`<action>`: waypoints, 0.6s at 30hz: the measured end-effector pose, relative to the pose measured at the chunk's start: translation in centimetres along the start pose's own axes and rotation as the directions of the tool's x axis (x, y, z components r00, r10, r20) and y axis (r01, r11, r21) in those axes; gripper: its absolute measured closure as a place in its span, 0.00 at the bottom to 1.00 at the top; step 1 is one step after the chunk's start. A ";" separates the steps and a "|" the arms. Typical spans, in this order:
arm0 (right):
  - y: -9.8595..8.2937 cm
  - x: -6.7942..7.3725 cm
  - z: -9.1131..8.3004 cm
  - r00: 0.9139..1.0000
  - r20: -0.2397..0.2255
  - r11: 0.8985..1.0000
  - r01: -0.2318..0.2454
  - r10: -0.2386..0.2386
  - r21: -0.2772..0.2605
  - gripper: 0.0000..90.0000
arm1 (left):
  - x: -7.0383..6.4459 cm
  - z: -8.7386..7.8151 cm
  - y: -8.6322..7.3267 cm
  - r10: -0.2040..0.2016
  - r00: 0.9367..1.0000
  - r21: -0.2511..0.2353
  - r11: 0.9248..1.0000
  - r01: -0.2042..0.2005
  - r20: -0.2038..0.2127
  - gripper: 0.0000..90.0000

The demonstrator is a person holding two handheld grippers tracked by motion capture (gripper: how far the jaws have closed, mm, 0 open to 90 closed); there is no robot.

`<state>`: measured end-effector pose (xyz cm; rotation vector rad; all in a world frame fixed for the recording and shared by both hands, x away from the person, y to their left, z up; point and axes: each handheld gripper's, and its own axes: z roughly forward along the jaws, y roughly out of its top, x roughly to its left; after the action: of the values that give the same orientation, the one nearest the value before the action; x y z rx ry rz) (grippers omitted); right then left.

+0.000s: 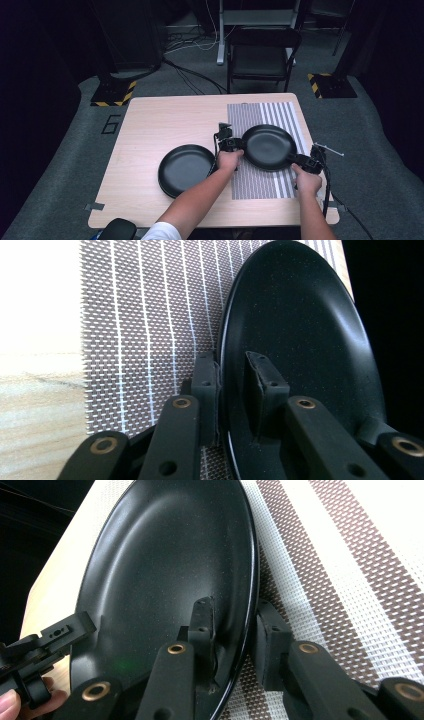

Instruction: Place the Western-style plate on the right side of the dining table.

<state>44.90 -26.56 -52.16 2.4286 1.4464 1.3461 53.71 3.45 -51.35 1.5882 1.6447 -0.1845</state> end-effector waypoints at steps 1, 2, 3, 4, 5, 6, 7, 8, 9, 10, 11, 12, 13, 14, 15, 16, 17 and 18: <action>0.0 0.0 0.0 1.000 0.000 1.000 0.001 -0.001 -0.002 0.80 | 0.0 0.0 0.0 0.005 1.000 0.004 1.000 -0.005 0.001 0.82; 0.0 0.0 -0.1 1.000 0.007 1.000 0.014 -0.014 -0.016 0.80 | 0.0 -0.1 0.0 0.004 1.000 0.006 1.000 -0.004 -0.002 0.82; 0.1 0.1 -0.3 1.000 0.014 0.999 0.025 -0.025 -0.031 0.80 | 0.0 -0.1 0.0 0.006 1.000 0.007 1.000 -0.006 -0.001 0.82; 0.2 0.2 -0.4 0.999 0.018 0.999 0.027 -0.027 -0.026 0.79 | 0.0 -0.1 0.1 0.005 1.000 0.008 1.000 -0.005 0.000 0.82; 0.3 0.2 -0.4 0.999 0.020 0.999 0.040 -0.040 -0.030 0.78 | 0.0 -0.1 0.1 0.000 1.000 0.006 1.000 0.000 0.001 0.82; 0.4 0.2 -0.6 0.999 0.016 0.999 0.030 -0.030 -0.031 0.77 | -0.1 -0.2 0.1 0.003 1.000 0.006 1.000 -0.003 0.000 0.81; 0.4 0.1 -0.7 1.000 0.008 0.999 0.027 -0.026 -0.037 0.76 | -0.1 -0.3 0.1 0.015 1.000 0.009 1.000 -0.015 0.000 0.80; 0.4 0.1 -0.8 0.999 0.008 0.998 0.034 -0.034 -0.045 0.74 | -0.1 -0.3 0.1 0.014 1.000 0.006 1.000 -0.014 0.003 0.78; 0.4 0.2 -0.9 1.000 0.004 0.999 0.030 -0.030 -0.045 0.73 | -0.2 -0.4 0.1 0.023 1.000 -0.001 1.000 -0.023 0.002 0.76; 0.4 0.1 -1.0 0.999 0.005 0.998 0.033 -0.033 -0.050 0.72 | -0.2 -0.6 0.2 0.029 1.000 0.002 1.000 -0.029 0.002 0.75; 0.4 0.1 -1.1 1.000 0.000 0.998 0.032 -0.032 -0.054 0.71 | -0.3 -0.6 0.2 0.029 1.000 -0.005 1.000 -0.029 0.004 0.74; 0.4 0.2 -1.2 0.999 -0.002 0.998 0.032 -0.032 -0.057 0.70 | -0.3 -0.7 0.3 0.032 0.999 -0.007 0.999 -0.032 0.005 0.73; 0.3 0.3 -1.3 0.999 0.004 0.997 0.043 -0.043 -0.061 0.70 | -0.2 -0.8 0.3 0.040 0.999 -0.010 0.999 -0.040 0.006 0.72; 0.3 0.4 -1.4 0.999 0.009 0.997 0.052 -0.051 -0.064 0.69 | -0.3 -1.0 0.4 0.047 0.999 -0.019 0.999 -0.047 0.006 0.71; 0.2 0.5 -1.5 0.998 0.016 0.995 0.066 -0.065 -0.070 0.69 | -0.4 -1.1 0.5 0.053 0.999 -0.025 0.998 -0.052 0.009 0.70; 0.2 0.6 -1.6 0.997 0.017 0.995 0.070 -0.069 -0.071 0.69 | -0.5 -1.2 0.6 0.065 0.998 -0.024 0.998 -0.065 0.015 0.69; 0.2 0.6 -1.8 0.997 0.021 0.994 0.082 -0.080 -0.077 0.69 | -0.5 -1.4 0.7 0.071 0.997 -0.022 0.997 -0.070 0.013 0.67; 0.2 0.7 -1.9 0.996 0.028 0.992 0.092 -0.090 -0.082 0.68 | -0.5 -1.5 0.8 0.078 0.997 -0.023 0.997 -0.077 0.014 0.66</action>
<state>43.90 -26.93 -50.40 2.2909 1.4458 1.3258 53.68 4.09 -49.71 1.6269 1.5656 -0.1369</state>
